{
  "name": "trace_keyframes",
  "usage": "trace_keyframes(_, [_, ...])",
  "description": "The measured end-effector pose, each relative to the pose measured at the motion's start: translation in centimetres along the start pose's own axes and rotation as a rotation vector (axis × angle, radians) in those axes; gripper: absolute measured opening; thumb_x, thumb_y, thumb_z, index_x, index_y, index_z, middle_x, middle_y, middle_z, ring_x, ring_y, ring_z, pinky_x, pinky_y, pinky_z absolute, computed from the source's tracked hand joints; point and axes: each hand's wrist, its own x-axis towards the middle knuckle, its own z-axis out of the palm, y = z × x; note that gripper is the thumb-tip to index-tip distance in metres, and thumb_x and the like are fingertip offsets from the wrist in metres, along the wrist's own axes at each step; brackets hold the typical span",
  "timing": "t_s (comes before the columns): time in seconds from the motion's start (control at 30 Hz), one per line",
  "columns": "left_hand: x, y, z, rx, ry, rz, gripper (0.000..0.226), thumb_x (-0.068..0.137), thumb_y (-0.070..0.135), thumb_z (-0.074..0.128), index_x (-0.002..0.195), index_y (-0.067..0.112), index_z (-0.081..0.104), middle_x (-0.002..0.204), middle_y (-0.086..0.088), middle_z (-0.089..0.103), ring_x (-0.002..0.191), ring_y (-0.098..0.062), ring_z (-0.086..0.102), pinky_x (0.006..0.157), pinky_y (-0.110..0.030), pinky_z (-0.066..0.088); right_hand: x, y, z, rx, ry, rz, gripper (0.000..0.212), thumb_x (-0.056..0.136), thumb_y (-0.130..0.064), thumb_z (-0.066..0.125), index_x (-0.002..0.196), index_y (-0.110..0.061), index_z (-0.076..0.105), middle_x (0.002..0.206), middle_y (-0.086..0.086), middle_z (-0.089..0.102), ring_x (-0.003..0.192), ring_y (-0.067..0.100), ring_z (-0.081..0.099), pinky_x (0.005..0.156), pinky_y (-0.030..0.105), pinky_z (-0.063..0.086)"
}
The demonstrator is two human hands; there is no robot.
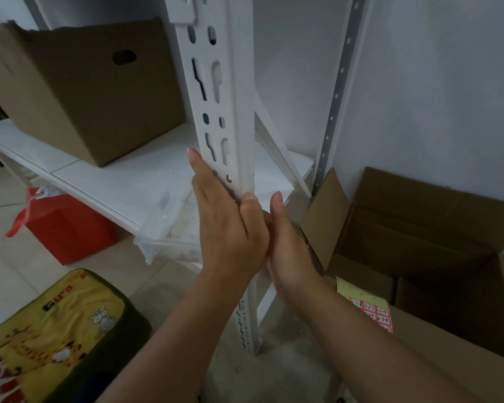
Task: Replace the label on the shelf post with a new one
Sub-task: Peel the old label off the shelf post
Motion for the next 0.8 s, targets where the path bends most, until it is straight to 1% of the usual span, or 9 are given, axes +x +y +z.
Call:
trace_keyframes(0.1, [-0.09, -0.22, 0.17, 0.019, -0.007, -0.006, 0.073, 0.087, -0.003, 0.044, 0.146, -0.014, 0.004, 0.127, 0.005, 0.016, 0.102, 0.042, 0.007, 0.085, 0.011, 0.018, -0.08, -0.14, 0.03, -0.001, -0.009, 0.005, 0.057, 0.083, -0.065, 0.019, 0.073, -0.048, 0.073, 0.086, -0.019, 0.074, 0.088, -0.008, 0.066, 0.078, 0.016, 0.048])
trace_keyframes(0.2, [0.05, -0.39, 0.25, 0.036, 0.002, -0.017, 0.073, 0.087, 0.002, 0.043, 0.147, -0.013, 0.003, 0.127, 0.006, 0.016, 0.106, 0.039, 0.011, 0.086, 0.010, 0.019, -0.19, -0.19, -0.06, -0.008, -0.013, 0.009, 0.058, 0.090, -0.061, 0.018, 0.074, -0.046, 0.072, 0.082, -0.021, 0.073, 0.085, -0.011, 0.066, 0.071, 0.009, 0.049])
trace_keyframes(0.27, [0.17, -0.37, 0.22, 0.041, 0.007, -0.020, 0.074, 0.087, 0.004, 0.042, 0.147, -0.011, 0.002, 0.129, 0.006, 0.018, 0.108, 0.036, 0.016, 0.086, 0.010, 0.020, -0.27, -0.18, -0.10, -0.015, -0.015, 0.005, 0.058, 0.090, -0.061, 0.018, 0.076, -0.045, 0.072, 0.082, -0.022, 0.073, 0.085, -0.012, 0.065, 0.071, 0.008, 0.048])
trace_keyframes(0.37, [0.08, -0.46, 0.28, 0.038, 0.009, -0.010, 0.074, 0.088, 0.002, 0.044, 0.148, -0.009, 0.002, 0.129, 0.010, 0.025, 0.108, 0.037, 0.015, 0.085, 0.010, 0.020, -0.31, -0.21, -0.08, -0.019, -0.023, 0.002, 0.057, 0.083, -0.066, 0.019, 0.079, -0.047, 0.072, 0.089, -0.020, 0.073, 0.091, -0.010, 0.065, 0.078, 0.014, 0.048])
trace_keyframes(0.47, [-0.03, -0.60, 0.39, 0.035, 0.013, 0.003, 0.075, 0.086, -0.004, 0.046, 0.147, -0.011, 0.003, 0.126, 0.009, 0.023, 0.105, 0.038, 0.013, 0.085, 0.010, 0.020, -0.22, -0.03, 0.00, -0.004, -0.018, 0.005, 0.058, 0.082, -0.068, 0.020, 0.087, -0.043, 0.073, 0.100, -0.013, 0.074, 0.100, -0.003, 0.065, 0.091, 0.024, 0.048])
trace_keyframes(0.53, [0.03, -0.73, 0.47, 0.022, 0.019, -0.003, 0.076, 0.086, -0.004, 0.046, 0.147, -0.010, 0.003, 0.125, 0.012, 0.026, 0.104, 0.039, 0.012, 0.085, 0.010, 0.021, -0.21, 0.04, 0.06, -0.002, -0.011, 0.004, 0.059, 0.081, -0.069, 0.021, 0.088, -0.042, 0.073, 0.101, -0.012, 0.074, 0.101, -0.002, 0.065, 0.094, 0.028, 0.048])
trace_keyframes(0.63, [0.14, -0.76, 0.47, 0.003, 0.036, -0.023, 0.074, 0.088, 0.002, 0.044, 0.149, -0.006, 0.003, 0.121, 0.022, 0.020, 0.108, 0.035, 0.019, 0.085, 0.008, 0.025, -0.28, -0.08, 0.12, -0.008, -0.013, -0.005, 0.059, 0.081, -0.067, 0.020, 0.083, -0.043, 0.074, 0.096, -0.013, 0.074, 0.097, -0.003, 0.066, 0.090, 0.025, 0.048])
trace_keyframes(0.7, [0.12, -0.70, 0.42, -0.003, 0.041, -0.022, 0.073, 0.088, 0.002, 0.044, 0.149, -0.006, 0.004, 0.125, 0.020, 0.016, 0.109, 0.035, 0.018, 0.087, 0.008, 0.023, -0.32, -0.13, 0.15, -0.016, -0.013, -0.010, 0.057, 0.081, -0.067, 0.020, 0.079, -0.046, 0.074, 0.093, -0.015, 0.074, 0.095, -0.005, 0.066, 0.087, 0.023, 0.049])
trace_keyframes(0.8, [0.04, -0.58, 0.31, 0.000, 0.039, -0.013, 0.072, 0.088, 0.000, 0.044, 0.148, -0.009, 0.005, 0.127, 0.015, 0.015, 0.109, 0.038, 0.015, 0.087, 0.009, 0.021, -0.30, -0.15, 0.23, -0.023, -0.009, -0.009, 0.057, 0.080, -0.067, 0.020, 0.080, -0.046, 0.073, 0.093, -0.016, 0.074, 0.094, -0.006, 0.066, 0.084, 0.021, 0.048])
